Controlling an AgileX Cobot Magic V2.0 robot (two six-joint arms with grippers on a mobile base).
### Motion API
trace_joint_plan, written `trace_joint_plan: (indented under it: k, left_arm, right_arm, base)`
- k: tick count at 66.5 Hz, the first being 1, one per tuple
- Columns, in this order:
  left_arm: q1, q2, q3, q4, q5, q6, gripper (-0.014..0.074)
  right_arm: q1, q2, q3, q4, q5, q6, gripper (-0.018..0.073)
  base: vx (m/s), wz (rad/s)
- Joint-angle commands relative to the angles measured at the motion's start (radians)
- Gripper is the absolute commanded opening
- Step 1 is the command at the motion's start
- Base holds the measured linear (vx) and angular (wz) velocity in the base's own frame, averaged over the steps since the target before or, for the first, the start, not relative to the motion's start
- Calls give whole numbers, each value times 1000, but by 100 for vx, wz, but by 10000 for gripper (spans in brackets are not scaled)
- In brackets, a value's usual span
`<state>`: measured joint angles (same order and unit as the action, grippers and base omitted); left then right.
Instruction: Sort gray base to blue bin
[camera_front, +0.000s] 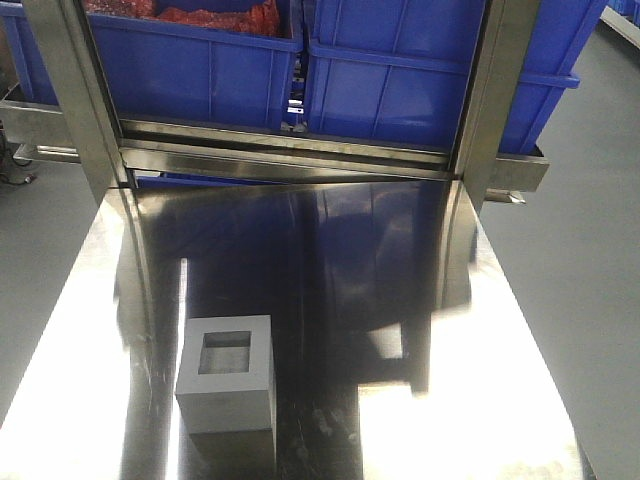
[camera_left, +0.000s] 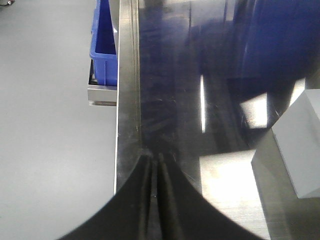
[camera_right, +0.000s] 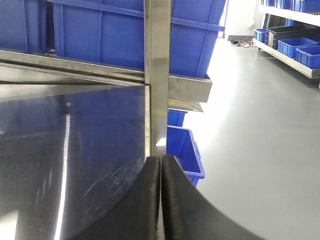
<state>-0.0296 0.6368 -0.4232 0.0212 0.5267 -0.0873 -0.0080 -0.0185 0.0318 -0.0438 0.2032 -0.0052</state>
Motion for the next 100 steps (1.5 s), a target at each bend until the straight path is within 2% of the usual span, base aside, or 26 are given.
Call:
trace_joint_plan:
  k: [1, 20, 27, 41, 46, 51, 56, 61, 65, 75, 83, 87, 91, 96, 100]
  left_arm:
    - [-2, 7, -38, -9, -65, -9, 84]
    - [-2, 7, -38, -9, -67, -7, 347]
    - [-2, 7, -38, -9, -74, -7, 411]
    - [-2, 7, -38, -7, -79, -7, 425]
    - [-2, 7, -38, -37, -88, -28, 425]
    - [-2, 14, -39, -106, -104, -40, 425]
    - [-2, 33, -46, -232, -120, -30, 425]
    - [-3, 72, -69, -377, -120, 35, 425]
    - [-3, 111, -96, -510, -106, 137, 425]
    - [-22, 222, -178, -862, -43, 463, 425]
    - [-57, 336, -251, -1068, 38, 681, 425]
    - [-85, 395, -286, -1094, 61, 725, 425]
    - [-121, 442, -324, -1085, 61, 728, 425]
    - [-168, 499, -368, -1050, 45, 714, 425]
    - [-220, 537, -399, -982, 17, 662, 425]
  right_arm:
    - [3, -8, 5, -9, -76, -7, -5]
    - [3, -8, 5, -9, -76, -7, -5]
    - [3, -8, 5, -9, -76, -7, -5]
    - [3, -8, 5, -9, -78, -7, -5]
    - [3, -8, 5, -9, -76, -7, -5]
    - [3, -8, 5, -9, -76, -7, -5]
    - [3, -8, 5, -9, -76, -7, -5]
    - [3, -8, 5, -9, -76, -7, -5]
    - [3, -8, 5, -9, -76, -7, -5]
    - [3, -8, 5, -9, -76, -7, -5]
    - [3, -8, 5, -9, -76, -7, -5]
    - [3, -8, 5, -9, -76, -7, -5]
    - [3, -8, 5, -9, -76, -7, -5]
    - [3, -8, 5, -9, -76, -7, -5]
    - [3, -8, 5, -9, -76, -7, -5]
  base:
    - [0, 0]
    - [0, 0]
    - [0, 0]
    - [0, 0]
    - [0, 0]
    - [0, 0]
    - [0, 0]
    - [0, 0]
    - [0, 0]
    - [0, 0]
    - [0, 0]
    - [0, 0]
    - [0, 0]
    - [0, 0]
    - [0, 0]
